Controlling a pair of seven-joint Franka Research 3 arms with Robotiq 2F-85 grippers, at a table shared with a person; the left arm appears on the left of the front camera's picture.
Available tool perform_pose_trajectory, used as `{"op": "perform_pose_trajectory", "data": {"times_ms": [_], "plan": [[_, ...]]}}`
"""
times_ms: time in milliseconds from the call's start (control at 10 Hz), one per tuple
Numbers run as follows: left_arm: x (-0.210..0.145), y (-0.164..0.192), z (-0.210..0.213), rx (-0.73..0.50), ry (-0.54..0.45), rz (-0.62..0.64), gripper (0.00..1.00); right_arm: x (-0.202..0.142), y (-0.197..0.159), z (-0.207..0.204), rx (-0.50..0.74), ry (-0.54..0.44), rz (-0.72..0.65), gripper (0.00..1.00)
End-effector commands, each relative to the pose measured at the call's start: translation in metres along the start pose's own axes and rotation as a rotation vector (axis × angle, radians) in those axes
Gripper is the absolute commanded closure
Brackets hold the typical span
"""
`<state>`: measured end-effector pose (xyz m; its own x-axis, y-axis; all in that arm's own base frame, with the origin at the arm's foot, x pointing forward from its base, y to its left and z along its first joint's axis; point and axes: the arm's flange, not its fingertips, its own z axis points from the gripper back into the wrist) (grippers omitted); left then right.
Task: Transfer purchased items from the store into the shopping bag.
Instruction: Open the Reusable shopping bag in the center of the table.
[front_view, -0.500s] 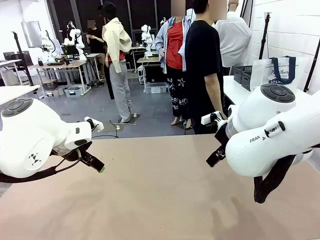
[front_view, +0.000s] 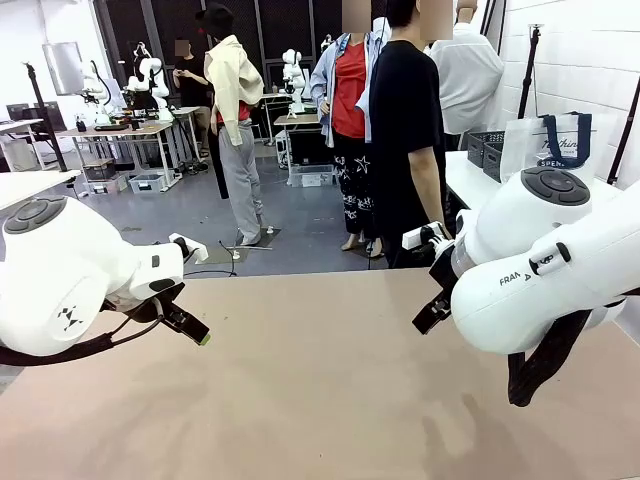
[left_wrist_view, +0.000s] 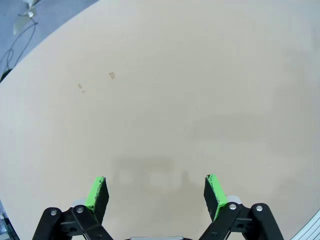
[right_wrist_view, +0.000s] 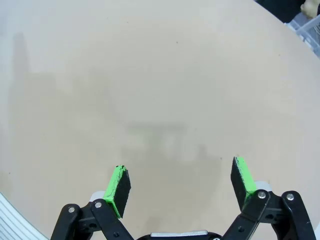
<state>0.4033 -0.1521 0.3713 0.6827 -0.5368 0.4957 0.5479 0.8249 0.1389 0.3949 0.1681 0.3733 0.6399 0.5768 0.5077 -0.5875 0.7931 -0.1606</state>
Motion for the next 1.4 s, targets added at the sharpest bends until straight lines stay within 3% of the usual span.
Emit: {"op": "perform_pose_trajectory", "data": {"times_ms": [0, 1300], "plan": [[-0.0003, 0.0009, 0.0000, 0.001, 0.000, 0.002, 0.00, 0.0000, -0.0001, 0.0000, 0.000, 0.000, -0.001, 0.00], [-0.0003, 0.0009, 0.0000, 0.001, 0.000, 0.002, 0.00, 0.0000, -0.0001, 0.0000, 0.000, 0.000, -0.001, 0.00]]}}
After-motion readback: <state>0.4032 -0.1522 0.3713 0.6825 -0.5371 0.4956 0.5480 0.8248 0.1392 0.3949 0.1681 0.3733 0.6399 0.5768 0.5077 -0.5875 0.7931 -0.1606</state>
